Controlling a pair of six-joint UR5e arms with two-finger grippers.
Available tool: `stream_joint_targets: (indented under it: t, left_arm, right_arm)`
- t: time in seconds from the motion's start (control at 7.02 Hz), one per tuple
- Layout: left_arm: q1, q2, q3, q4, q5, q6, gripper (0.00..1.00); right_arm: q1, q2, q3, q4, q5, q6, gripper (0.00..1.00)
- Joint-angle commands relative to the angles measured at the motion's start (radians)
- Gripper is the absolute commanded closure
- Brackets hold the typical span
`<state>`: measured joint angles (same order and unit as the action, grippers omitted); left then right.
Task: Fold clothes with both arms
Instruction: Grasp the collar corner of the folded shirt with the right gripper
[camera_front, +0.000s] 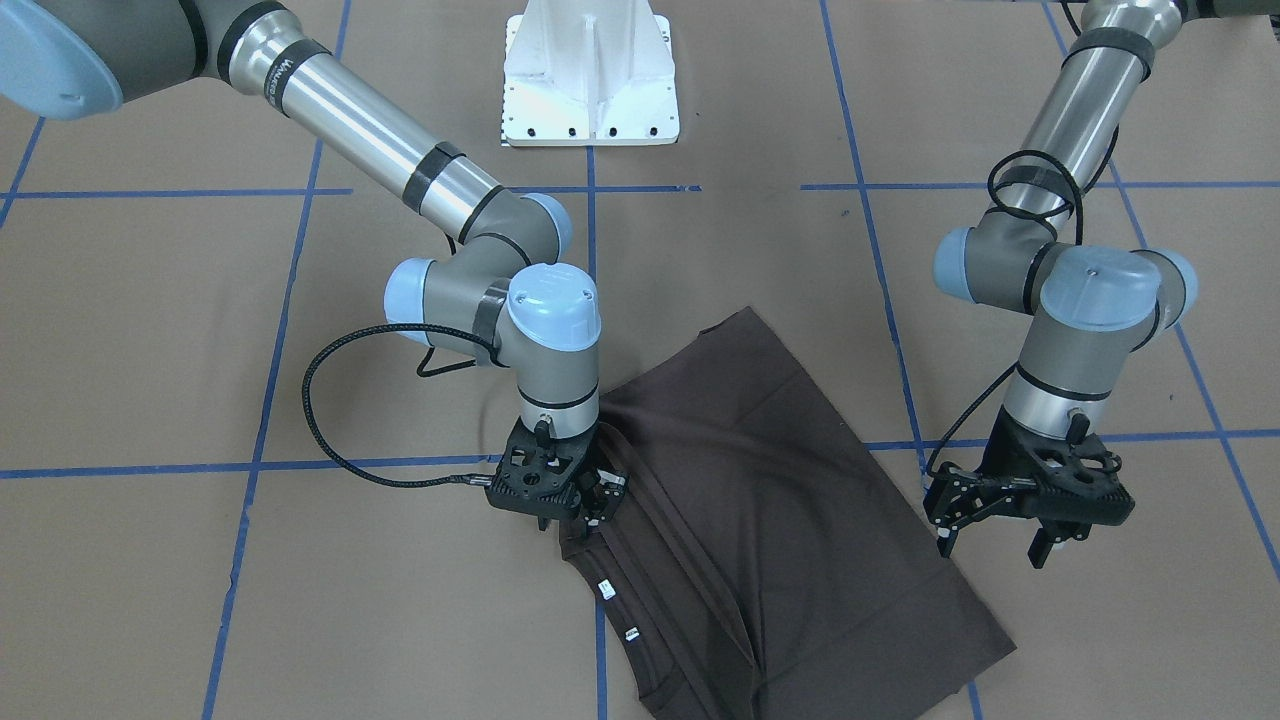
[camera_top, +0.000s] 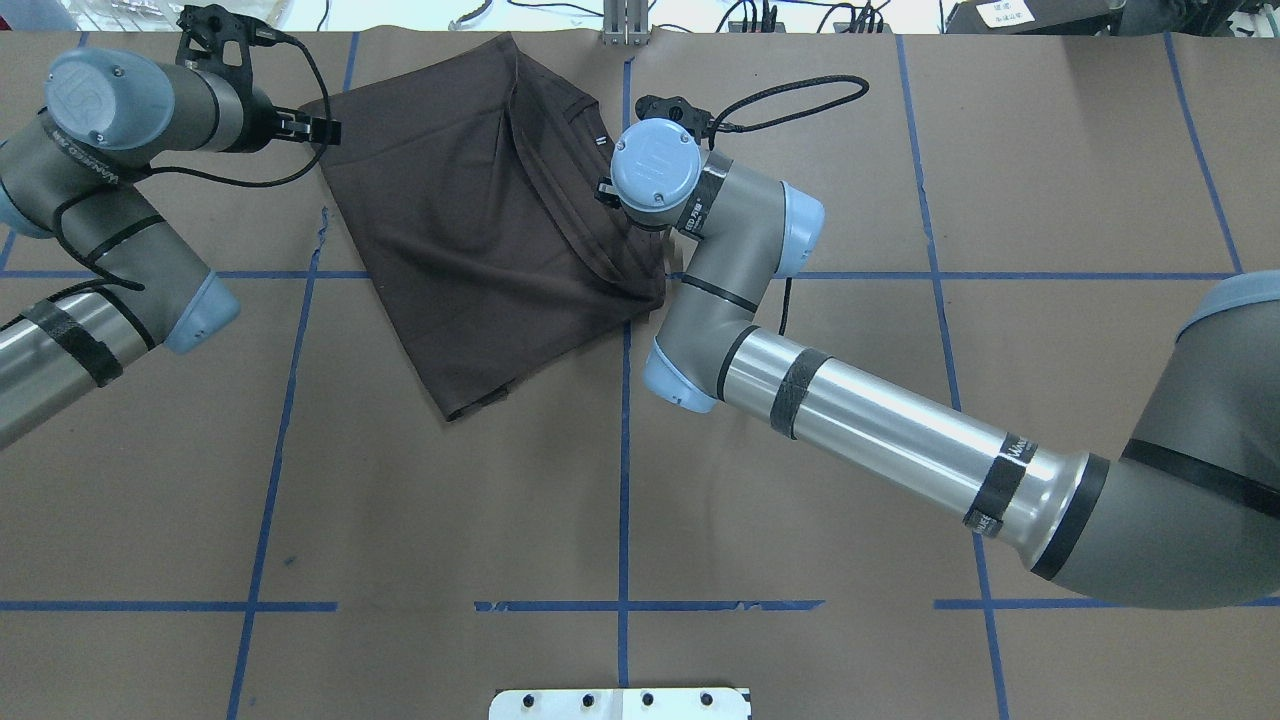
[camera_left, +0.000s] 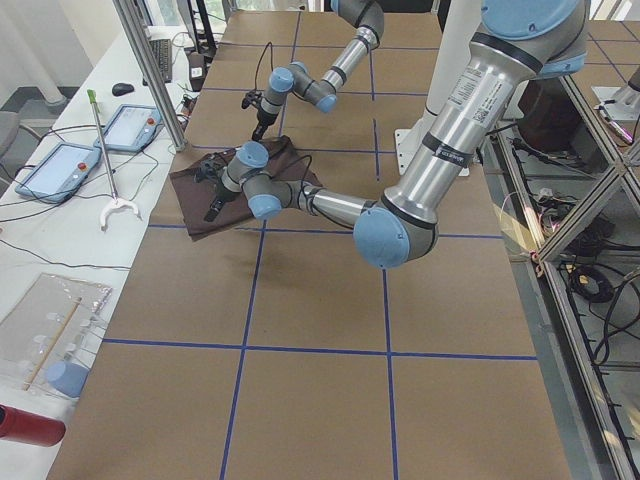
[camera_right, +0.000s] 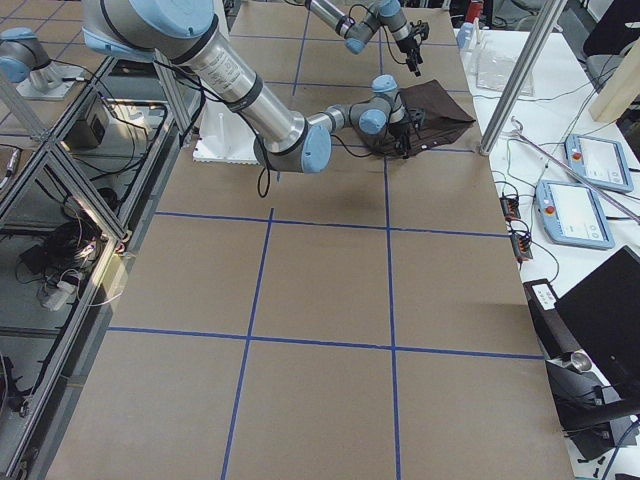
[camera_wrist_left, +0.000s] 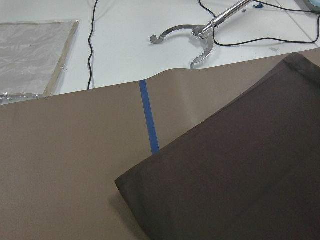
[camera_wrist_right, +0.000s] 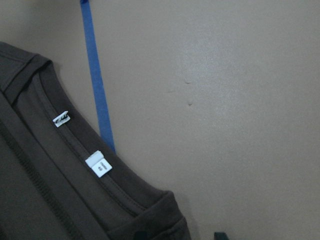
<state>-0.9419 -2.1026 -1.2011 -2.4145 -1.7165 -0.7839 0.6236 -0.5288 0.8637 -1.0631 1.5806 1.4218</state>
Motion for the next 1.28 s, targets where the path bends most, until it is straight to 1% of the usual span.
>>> stream_joint_targets:
  t: [0.0,0.14,0.29,0.43,0.71,0.86,1.0,1.14]
  left_arm:
    - [0.0,0.004,-0.002,-0.002,0.0,0.0,0.0]
    - [0.0,0.004,0.0,-0.002,0.0,0.0,0.0]
    - [0.0,0.004,0.0,-0.002,0.0,0.0,0.0]
    - [0.0,0.004,0.0,-0.002,0.0,0.0,0.0]
    - [0.002,0.003,-0.002,-0.002,0.0,-0.002,0.0]
    - [0.002,0.003,-0.002,-0.002,0.0,-0.002,0.0]
    - [0.003,0.003,-0.002,-0.002,0.0,-0.002,0.0]
    - [0.003,0.003,-0.008,-0.002,0.0,-0.002,0.0]
  right_arm:
    - [-0.005,0.003,0.0,0.0,-0.001,0.005,0.5]
    - [-0.01,0.007,0.001,0.0,-0.011,0.022,0.56]
    - [-0.015,0.007,0.0,0.0,-0.02,0.038,0.74]
    - [-0.015,0.007,0.001,0.0,-0.021,0.06,1.0]
    - [-0.013,0.006,0.005,-0.006,-0.021,0.058,1.0]
    - [-0.01,0.007,0.029,-0.011,-0.021,0.062,1.0]
    - [-0.01,-0.006,0.105,-0.047,-0.013,0.065,1.0]
    - [-0.031,-0.073,0.264,-0.146,-0.013,0.068,1.0]
